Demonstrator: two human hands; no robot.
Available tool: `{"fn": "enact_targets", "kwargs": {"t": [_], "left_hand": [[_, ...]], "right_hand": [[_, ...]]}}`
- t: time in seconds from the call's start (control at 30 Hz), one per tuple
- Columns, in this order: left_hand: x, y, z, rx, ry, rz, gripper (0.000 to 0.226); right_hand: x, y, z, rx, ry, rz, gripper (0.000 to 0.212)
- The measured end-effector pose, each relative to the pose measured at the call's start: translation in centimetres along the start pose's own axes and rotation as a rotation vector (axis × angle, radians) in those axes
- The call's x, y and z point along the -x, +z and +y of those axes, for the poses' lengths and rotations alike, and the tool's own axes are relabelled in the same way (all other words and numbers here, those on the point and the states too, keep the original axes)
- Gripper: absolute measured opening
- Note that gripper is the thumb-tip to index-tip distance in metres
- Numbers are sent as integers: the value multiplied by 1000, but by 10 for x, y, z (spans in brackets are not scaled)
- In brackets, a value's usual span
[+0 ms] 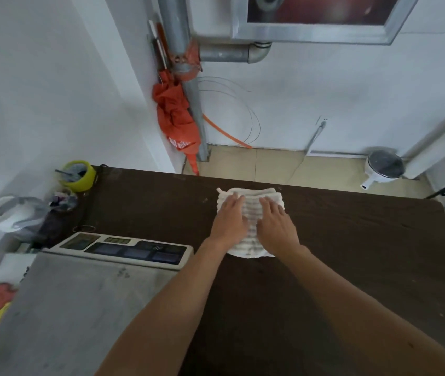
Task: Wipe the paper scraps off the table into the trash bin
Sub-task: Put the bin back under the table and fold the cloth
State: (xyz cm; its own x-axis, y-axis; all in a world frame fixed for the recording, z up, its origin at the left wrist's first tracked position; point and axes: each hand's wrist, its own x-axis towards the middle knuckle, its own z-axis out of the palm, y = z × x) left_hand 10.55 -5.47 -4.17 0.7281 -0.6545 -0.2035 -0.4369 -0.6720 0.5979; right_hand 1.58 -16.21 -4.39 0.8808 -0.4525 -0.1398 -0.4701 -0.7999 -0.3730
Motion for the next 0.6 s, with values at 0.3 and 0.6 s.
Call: {"fn": "enact_targets", "kwargs": {"t": [0.3,0.6], "left_hand": [[8,49,-55,-528,259,-73,67],[7,57,-72,-465,233,12,74]], "right_hand": [[-3,45,24,286,-27,-107,70],[-6,73,45,172,-18,-18,68]]}}
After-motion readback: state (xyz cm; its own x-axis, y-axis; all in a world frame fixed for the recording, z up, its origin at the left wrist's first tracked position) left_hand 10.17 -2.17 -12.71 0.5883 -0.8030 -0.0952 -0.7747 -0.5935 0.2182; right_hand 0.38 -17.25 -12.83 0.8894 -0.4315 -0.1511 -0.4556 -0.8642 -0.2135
